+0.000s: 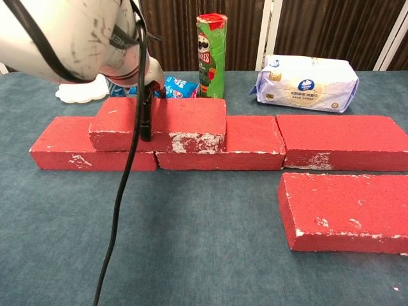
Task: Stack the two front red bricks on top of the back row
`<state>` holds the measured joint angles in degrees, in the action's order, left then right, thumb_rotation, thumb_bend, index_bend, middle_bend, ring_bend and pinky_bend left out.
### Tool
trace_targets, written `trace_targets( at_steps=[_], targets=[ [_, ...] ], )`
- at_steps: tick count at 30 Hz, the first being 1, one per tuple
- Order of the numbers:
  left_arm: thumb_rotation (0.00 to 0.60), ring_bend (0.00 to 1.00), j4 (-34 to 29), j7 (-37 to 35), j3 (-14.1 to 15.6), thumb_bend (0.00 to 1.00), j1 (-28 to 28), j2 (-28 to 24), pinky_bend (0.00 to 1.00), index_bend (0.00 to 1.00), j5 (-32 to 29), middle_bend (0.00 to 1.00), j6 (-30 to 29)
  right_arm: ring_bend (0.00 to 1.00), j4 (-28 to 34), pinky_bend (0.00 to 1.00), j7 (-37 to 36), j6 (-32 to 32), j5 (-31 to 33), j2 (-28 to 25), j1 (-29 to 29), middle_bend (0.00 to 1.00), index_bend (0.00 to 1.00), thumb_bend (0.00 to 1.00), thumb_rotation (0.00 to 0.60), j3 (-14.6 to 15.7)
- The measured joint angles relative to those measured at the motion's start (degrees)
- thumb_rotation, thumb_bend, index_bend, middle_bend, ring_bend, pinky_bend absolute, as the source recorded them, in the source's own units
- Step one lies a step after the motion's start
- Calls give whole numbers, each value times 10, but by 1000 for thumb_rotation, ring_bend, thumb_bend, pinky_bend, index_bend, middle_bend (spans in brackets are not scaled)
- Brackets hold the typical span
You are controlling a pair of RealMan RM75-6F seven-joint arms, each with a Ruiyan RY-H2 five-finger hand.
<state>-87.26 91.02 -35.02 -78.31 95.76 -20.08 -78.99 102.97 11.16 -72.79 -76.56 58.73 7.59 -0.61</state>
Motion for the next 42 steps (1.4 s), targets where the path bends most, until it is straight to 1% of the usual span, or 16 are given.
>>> trace_targets(
  at_steps=[24,35,42],
  targets=[
    [600,0,1,-9,11,191,-3,-9,13,0,1,0,18,92,1,0,4,2,6,2,2,77,111,0,600,0],
    [600,0,-3,-9,14,191,-6,-12,13,0,-6,0,9,92,4,0,7,2,7,2,2,77,111,0,600,0],
    [600,0,-17,-13,11,191,-8,-17,13,0,-6,0,-1,92,4,0,10,3,12,3,2,77,111,0,600,-1]
  ],
)
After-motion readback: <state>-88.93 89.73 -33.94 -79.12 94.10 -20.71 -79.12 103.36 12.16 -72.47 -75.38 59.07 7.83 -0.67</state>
